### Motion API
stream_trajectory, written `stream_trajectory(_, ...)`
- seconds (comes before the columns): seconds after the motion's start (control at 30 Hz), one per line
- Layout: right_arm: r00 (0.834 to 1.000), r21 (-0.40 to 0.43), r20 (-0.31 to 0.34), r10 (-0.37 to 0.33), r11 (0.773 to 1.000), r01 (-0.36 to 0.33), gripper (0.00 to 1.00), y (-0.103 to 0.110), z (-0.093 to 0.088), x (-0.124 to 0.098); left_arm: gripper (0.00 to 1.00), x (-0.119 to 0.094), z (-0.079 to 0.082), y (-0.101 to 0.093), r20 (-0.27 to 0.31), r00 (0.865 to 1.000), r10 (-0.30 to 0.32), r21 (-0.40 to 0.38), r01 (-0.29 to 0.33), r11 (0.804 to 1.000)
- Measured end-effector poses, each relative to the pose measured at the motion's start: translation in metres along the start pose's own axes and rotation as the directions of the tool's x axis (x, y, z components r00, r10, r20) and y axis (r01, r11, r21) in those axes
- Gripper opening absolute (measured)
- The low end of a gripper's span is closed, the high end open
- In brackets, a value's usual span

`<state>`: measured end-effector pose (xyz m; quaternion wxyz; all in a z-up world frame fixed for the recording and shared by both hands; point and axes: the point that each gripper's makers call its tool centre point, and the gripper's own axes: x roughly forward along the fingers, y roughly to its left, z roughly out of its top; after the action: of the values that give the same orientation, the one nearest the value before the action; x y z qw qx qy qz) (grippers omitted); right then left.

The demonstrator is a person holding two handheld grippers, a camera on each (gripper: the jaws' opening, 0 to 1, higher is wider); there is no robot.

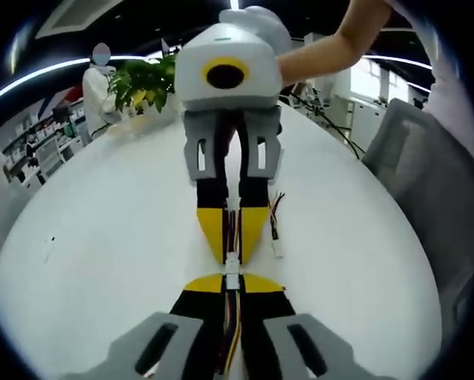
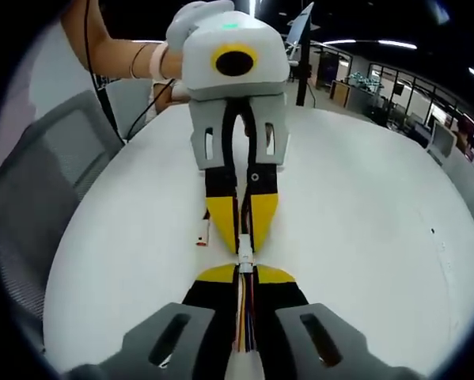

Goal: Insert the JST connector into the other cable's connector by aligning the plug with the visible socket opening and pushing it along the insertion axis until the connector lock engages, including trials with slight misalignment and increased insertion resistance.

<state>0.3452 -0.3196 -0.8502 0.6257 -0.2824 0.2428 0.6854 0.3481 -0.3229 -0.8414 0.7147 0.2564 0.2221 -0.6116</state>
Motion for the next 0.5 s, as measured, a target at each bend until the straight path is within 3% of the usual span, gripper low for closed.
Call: stream_trajectory(0.5, 1.0, -0.004, 0.002, -0.021, 1.0, 0.021, 0.03, -0.0008, 0.0021, 0.0009, 0.0, 0.0008, -0.0039, 0.0037, -0.012, 1.0, 0.021, 0.007, -0.021, 1.0)
